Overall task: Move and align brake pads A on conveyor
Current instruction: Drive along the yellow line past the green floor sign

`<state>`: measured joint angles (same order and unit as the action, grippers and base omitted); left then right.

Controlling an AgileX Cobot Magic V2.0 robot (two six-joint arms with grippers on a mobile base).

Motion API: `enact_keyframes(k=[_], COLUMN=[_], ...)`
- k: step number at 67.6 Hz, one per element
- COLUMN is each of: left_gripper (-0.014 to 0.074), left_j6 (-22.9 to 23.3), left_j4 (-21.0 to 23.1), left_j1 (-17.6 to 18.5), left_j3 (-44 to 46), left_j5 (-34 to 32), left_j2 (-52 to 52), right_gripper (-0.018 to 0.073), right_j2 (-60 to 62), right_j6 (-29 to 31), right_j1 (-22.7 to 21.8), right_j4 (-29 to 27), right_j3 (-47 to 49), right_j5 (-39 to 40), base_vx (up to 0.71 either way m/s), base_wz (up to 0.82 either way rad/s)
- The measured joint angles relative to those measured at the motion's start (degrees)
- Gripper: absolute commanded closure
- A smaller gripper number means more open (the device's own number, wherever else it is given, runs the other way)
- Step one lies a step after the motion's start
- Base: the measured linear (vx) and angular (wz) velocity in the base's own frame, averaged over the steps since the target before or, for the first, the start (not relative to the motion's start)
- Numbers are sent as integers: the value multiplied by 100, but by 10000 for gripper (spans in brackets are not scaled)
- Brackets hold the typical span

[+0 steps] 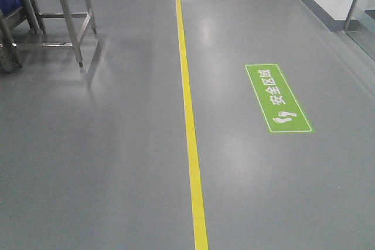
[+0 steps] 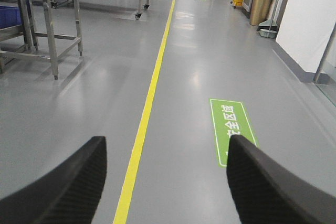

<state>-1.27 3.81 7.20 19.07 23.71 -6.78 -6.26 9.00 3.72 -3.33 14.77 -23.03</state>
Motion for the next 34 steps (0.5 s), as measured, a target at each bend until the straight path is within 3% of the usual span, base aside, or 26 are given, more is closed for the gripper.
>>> enact_keyframes(k=[34], left_gripper=[297], left_j6=[0], left_j4=[0], left_j1=[0], left_j3=[0], left_j5=[0], left_j2=[0], right_gripper=[92], right_j2=[0], right_j6=[-7], right_j1=[0], right_j4=[0], right_j3=[0], right_j5=[0], base_vx=[67], base_wz=[4])
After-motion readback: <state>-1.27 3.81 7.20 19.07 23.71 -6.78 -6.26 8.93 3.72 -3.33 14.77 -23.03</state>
